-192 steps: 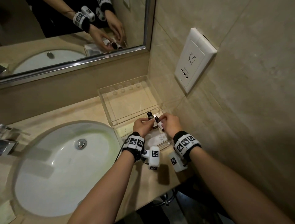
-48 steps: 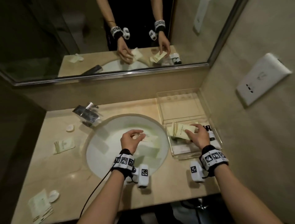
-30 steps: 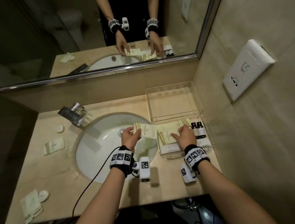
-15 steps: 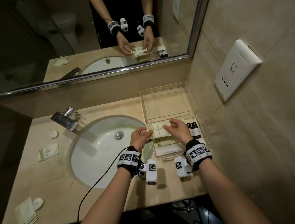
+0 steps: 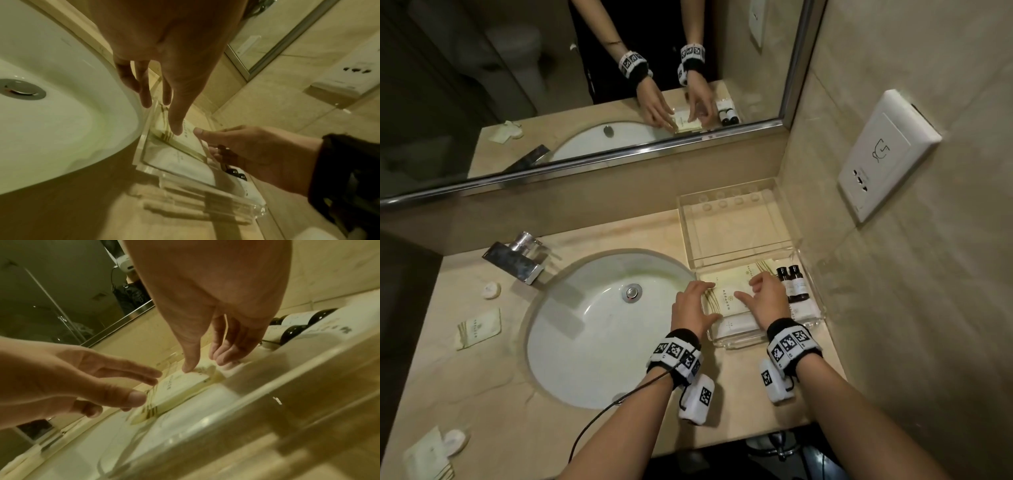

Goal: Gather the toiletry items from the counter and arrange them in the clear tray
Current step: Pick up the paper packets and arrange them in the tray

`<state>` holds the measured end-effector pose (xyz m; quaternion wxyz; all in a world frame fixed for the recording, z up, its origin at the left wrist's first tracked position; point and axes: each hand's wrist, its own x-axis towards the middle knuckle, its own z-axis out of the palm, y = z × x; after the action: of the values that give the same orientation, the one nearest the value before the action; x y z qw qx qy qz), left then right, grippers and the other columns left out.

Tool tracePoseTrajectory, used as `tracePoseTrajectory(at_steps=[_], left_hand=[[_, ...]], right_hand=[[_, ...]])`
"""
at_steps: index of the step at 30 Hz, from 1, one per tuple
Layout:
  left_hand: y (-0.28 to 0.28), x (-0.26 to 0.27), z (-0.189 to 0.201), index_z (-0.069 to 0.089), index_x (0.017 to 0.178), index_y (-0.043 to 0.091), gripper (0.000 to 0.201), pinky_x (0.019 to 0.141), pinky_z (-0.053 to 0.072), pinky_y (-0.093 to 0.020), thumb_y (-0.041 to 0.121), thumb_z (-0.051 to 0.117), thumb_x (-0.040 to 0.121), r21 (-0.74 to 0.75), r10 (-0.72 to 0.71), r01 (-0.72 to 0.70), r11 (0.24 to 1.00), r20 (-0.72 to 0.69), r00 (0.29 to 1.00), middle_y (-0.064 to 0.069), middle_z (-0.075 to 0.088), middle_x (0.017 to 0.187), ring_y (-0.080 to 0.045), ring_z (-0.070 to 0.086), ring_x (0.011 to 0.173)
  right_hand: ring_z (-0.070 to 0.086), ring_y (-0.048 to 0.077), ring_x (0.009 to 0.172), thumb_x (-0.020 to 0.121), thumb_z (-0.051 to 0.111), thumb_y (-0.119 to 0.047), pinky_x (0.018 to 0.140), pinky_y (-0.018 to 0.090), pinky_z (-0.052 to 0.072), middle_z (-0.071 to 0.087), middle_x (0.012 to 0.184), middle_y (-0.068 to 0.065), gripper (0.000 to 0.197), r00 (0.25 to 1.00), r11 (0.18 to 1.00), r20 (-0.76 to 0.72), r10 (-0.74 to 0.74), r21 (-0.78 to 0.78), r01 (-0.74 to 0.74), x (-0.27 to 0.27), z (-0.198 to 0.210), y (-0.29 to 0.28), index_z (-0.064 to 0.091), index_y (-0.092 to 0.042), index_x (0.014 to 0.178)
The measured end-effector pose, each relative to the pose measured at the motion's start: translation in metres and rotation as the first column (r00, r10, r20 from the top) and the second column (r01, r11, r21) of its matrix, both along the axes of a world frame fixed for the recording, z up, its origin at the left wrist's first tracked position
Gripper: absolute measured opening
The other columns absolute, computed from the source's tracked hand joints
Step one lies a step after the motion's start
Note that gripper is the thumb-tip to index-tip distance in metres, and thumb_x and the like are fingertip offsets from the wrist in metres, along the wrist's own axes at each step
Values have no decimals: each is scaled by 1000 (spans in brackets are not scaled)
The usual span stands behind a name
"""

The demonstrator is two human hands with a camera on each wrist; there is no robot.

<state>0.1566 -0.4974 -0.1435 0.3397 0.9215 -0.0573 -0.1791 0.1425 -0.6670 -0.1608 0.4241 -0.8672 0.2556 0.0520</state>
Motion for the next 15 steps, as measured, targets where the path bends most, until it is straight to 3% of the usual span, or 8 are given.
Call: tracePoseTrajectory(at_steps=[4, 8, 15], left_hand=[[-4, 0, -2, 51, 134, 24, 70, 99, 38, -35, 21, 81, 71, 104, -59, 58, 993, 8, 998, 8, 50, 137, -24, 48, 117], [-6, -2, -4, 51, 134, 24, 64, 96, 38, -34, 19, 77, 75, 138, -65, 59, 989, 41, 997, 8, 51, 137, -23, 48, 117], [-1, -2, -4, 53, 132, 24, 70, 99, 41, -34, 16, 81, 70, 7, -20, 20, 1000, 27, 999, 7, 53, 134, -22, 48, 114]], right_hand=[[61, 20, 82, 73, 82, -28, 77, 40, 56, 59, 95, 4, 41, 1000, 1000, 17, 15, 16, -15, -2, -3, -3, 57, -14, 103], [61, 19, 82, 77, 79, -20, 78, 40, 55, 60, 91, 5, 38, 996, 997, 44, 74, -1, -74, -3, -2, -5, 61, -18, 110], [60, 17, 80, 79, 77, -26, 75, 36, 56, 60, 93, 2, 33, 995, 996, 51, 88, -26, -87, -2, 5, -6, 61, -21, 108]])
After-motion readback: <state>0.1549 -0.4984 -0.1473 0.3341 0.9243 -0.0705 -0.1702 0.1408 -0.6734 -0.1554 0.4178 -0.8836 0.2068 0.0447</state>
